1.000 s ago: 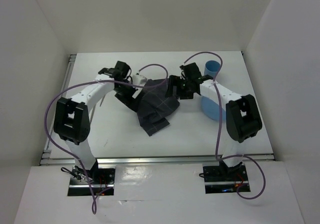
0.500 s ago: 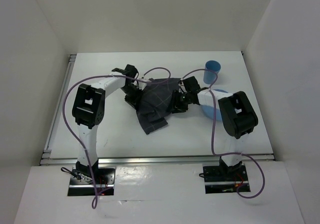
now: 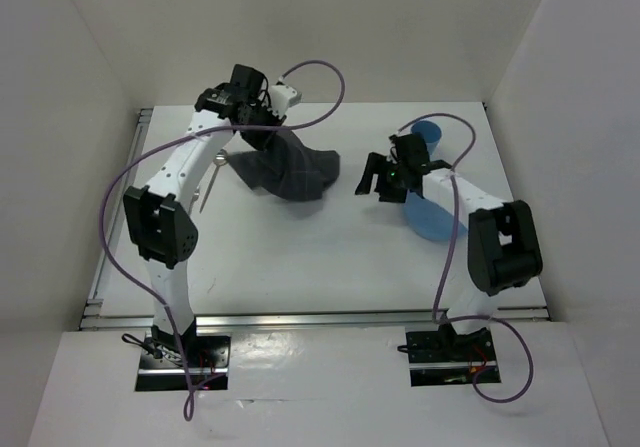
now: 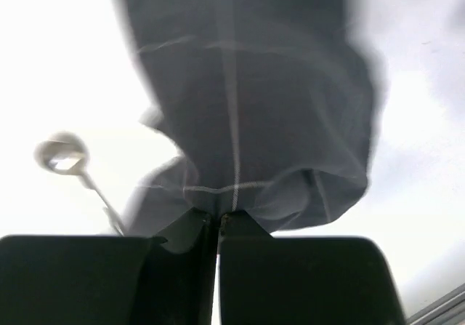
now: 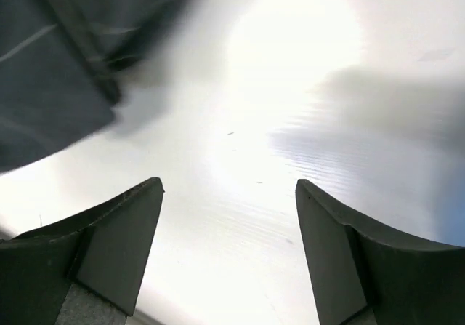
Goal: Set the dinner table for one person
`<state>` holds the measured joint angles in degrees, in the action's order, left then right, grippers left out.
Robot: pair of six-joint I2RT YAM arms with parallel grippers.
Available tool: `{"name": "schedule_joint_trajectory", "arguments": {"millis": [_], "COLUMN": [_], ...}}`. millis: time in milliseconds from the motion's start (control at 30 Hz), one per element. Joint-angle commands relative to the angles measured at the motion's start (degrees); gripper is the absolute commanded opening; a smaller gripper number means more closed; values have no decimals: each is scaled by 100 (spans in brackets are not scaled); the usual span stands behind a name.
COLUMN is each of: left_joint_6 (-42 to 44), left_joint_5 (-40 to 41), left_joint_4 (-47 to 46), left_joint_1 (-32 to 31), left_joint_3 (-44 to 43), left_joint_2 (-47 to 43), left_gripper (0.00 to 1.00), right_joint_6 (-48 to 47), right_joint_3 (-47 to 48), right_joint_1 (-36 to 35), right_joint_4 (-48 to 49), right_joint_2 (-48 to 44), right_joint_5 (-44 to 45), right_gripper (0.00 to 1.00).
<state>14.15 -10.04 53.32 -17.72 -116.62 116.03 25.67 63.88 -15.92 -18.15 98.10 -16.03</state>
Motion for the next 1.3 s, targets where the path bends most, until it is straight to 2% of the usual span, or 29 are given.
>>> {"name": "schedule_joint_trajectory", "arguments": {"millis": [0, 133, 233, 267, 333, 367, 400, 500, 600, 700, 733, 833, 900, 1033, 1133, 1267], "left_joint_6": [902, 1361, 1554, 1625, 1914, 2029, 2117, 2363, 2216, 1478, 1285, 906, 686, 177, -456, -897], "left_joint_5": [12, -419, -559, -621, -841, -911, -981, -806, -885, -536, -134, 12, 11, 345, 398, -583], "left_joint_4": [889, 1540, 1769, 1865, 2111, 2399, 2507, 2508, 2351, 1815, 1492, 1558, 1533, 690, 355, 582], "left_joint_1": [-460, -1040, -1392, -1462, -1577, -1638, -1639, -1639, -1167, -656, -358, -5, -4, 57, 390, 1373], "left_joint_3": [-248, 524, 1333, 1709, 2062, 2386, 2555, 3143, 2962, 2838, 2898, 3144, 3520, 3787, 3193, 2443], "left_joint_2": [-695, -757, -757, -757, -757, -757, -827, -1317, -1609, -1785, -1785, -1479, -1338, -1389, -1390, -1267], "left_gripper": [0, 0, 19, 36, 52, 74, 100, 100, 100, 100, 100, 96, 96, 100, 100, 100], "right_joint_6": [-18, -18, -71, -71, -71, -71, -71, -71, -175, -448, -510, -677, -677, -388, -212, -159], "right_joint_3": [310, 370, 424, 424, 477, 477, 477, 477, 477, 703, 801, 1319, 1417, 1005, 934, 934], "right_joint_1": [352, 529, 529, 529, 529, 529, 529, 529, 529, 345, 275, -94, -218, -218, -349, -543], "right_joint_4": [-443, -496, -619, -698, -778, -830, -830, -830, -559, -364, -425, -759, -909, -129, 128, 146], "right_joint_2": [-871, -1180, -1232, -1232, -1101, -1101, -1040, -925, -733, -399, -67, 715, 1008, 1149, 1273, 1483], "right_joint_5": [776, 1040, 1173, 1242, 1313, 1374, 1375, 1270, 684, 259, 206, 345, 207, -530, -796, -735], "right_gripper": [82, 86, 89, 92, 95, 97, 97, 98, 100, 100, 100, 100, 100, 100, 100, 100]}}
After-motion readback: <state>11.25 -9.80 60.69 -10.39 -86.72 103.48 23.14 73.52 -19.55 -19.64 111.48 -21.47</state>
